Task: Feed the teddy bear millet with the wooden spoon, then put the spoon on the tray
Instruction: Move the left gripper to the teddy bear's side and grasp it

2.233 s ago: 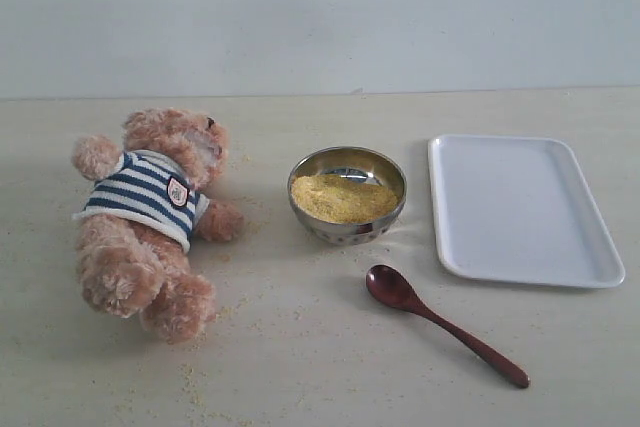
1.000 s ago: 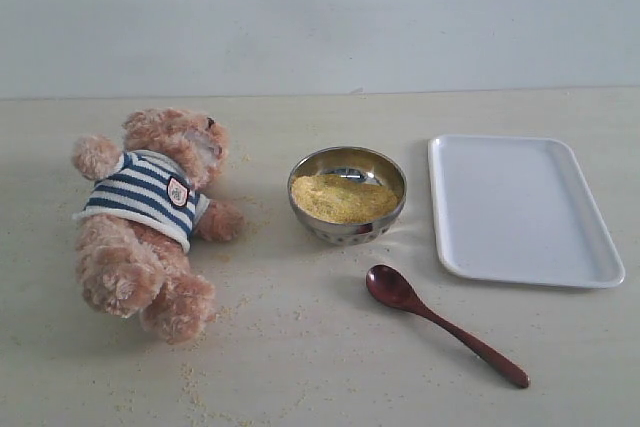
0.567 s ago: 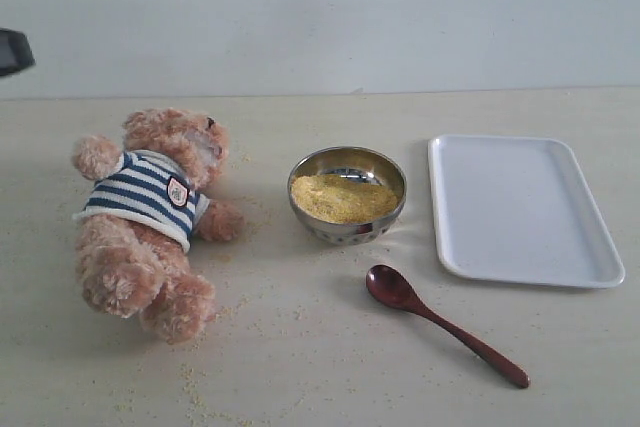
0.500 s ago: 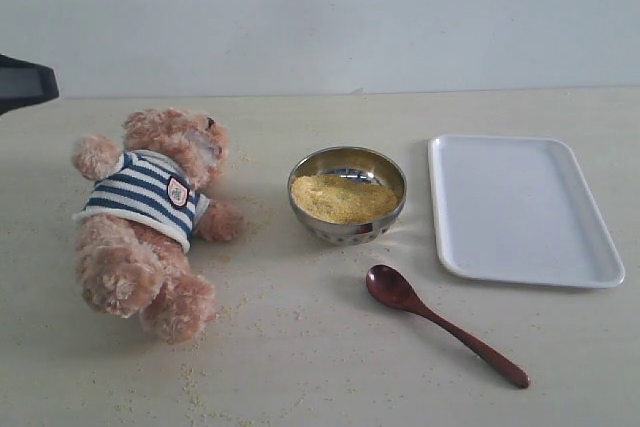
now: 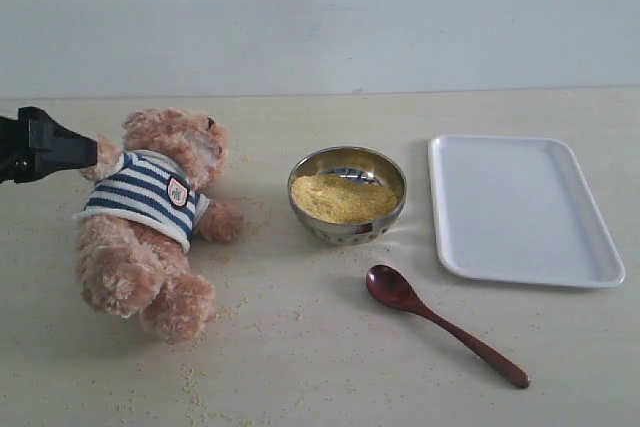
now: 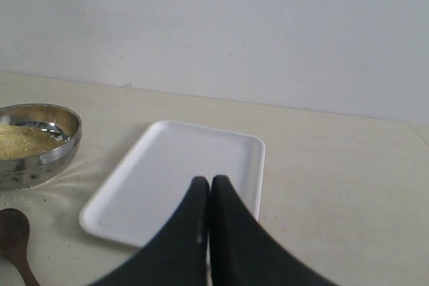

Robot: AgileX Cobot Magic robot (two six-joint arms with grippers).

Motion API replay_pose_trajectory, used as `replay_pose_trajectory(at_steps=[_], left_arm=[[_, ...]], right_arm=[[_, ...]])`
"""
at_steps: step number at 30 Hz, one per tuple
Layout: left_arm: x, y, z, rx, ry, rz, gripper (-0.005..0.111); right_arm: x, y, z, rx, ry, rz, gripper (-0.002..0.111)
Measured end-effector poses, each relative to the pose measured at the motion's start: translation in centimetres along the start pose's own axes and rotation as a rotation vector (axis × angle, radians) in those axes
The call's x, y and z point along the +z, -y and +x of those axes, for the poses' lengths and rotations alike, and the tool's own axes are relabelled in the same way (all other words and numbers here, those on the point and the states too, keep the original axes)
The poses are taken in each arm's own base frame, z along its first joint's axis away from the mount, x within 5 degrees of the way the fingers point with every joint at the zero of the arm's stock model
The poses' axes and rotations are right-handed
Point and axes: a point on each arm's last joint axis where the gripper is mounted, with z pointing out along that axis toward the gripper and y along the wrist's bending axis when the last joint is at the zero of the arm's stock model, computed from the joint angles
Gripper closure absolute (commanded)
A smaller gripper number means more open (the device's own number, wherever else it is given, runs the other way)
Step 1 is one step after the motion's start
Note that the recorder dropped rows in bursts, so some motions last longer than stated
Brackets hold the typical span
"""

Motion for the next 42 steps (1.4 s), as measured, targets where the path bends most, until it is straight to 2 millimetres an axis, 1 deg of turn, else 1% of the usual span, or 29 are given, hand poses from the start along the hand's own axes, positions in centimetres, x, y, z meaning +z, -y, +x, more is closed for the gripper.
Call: replay_pose_trajectory(at_steps=[9, 13, 21, 25, 30, 33, 39, 42], left_arm=[[2.7, 0.0, 1.0, 0.047, -0.071, -0.016, 0.036], [3.7, -0.6, 1.3, 0.064, -0.078, -0.073, 0.036], [5.5, -1.8, 2.2, 0.078, -0.130, -0.116, 0.036], [6.6, -2.2, 1.8, 0.072, -0.141, -0.106, 0.036], [7.4, -2.0, 1.0, 0.026, -0.120, -0.060, 0.036], [7.9, -2.0, 0.9, 0.024, -0.118, -0.034, 0.036], [9.4, -2.8, 1.9, 0.002, -0.156, -0.037, 0.037], [10.3, -3.2, 2.4, -0.024, -0.165, -0.037, 0.043]], right_arm=[[0.0, 0.0, 0.0, 0.000, 0.000, 0.000, 0.108], [0.0, 0.0, 0.0, 0.000, 0.000, 0.000, 0.108], [0.0, 0.0, 0.0, 0.000, 0.000, 0.000, 0.108], [0.0, 0.0, 0.0, 0.000, 0.000, 0.000, 0.108], [0.0, 0.0, 0.0, 0.000, 0.000, 0.000, 0.108], [0.0, 0.0, 0.0, 0.000, 0.000, 0.000, 0.108], [0.0, 0.0, 0.0, 0.000, 0.000, 0.000, 0.108], [0.0, 0.0, 0.0, 0.001, 0.000, 0.000, 0.108]])
